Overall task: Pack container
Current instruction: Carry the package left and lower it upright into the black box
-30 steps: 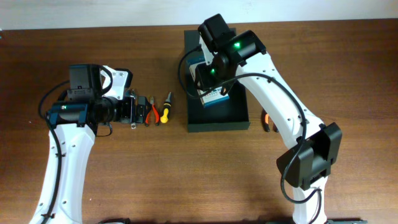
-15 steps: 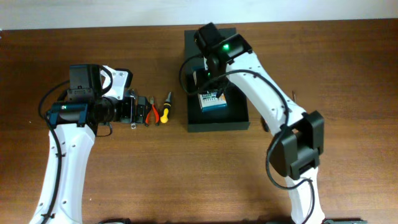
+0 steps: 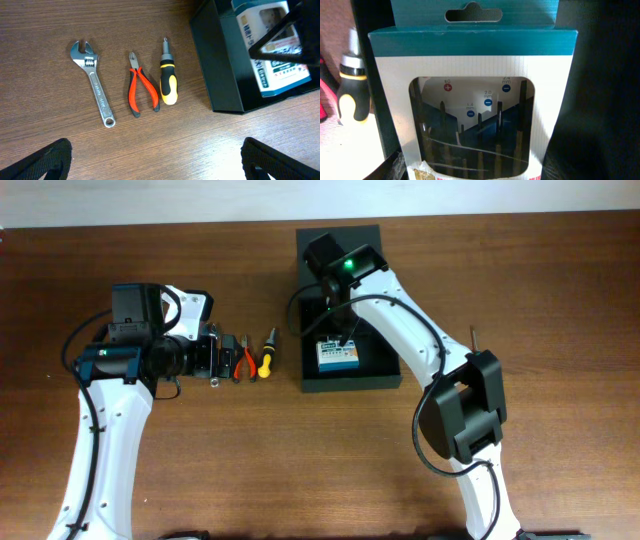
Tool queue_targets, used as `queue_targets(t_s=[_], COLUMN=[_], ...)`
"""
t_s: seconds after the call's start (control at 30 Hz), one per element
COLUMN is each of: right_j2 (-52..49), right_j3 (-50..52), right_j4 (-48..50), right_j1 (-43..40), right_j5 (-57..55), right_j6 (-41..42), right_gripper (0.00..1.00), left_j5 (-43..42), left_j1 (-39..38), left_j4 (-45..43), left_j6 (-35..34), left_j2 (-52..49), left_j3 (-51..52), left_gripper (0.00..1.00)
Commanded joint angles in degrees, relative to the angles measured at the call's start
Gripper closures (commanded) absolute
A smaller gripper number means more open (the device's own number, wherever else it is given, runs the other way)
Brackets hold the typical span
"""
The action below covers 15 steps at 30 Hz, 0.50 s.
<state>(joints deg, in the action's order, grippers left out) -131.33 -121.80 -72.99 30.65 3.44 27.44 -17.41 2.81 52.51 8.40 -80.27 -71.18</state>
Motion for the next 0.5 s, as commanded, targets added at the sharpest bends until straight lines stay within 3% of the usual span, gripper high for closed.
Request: queue_targets(t_s=[0.0, 0.47], right_j2=[-0.3, -0.3], right_j3=[2.7, 8.3], right_j4=[1.4, 5.8], right_j1=[1.4, 1.9], right_j5=[-1.1, -1.1], right_j6=[2.1, 2.8], right_gripper=[0.54, 0.53], left_j5=[-0.9, -0.9], left_j1=[0.3, 0.3], left_j4=[-0.2, -0.1], left_j6=[0.9, 0.9], left_j2=[-0.1, -0.1], left_j3=[-1.1, -1.1], left_gripper=[0.01, 0.01])
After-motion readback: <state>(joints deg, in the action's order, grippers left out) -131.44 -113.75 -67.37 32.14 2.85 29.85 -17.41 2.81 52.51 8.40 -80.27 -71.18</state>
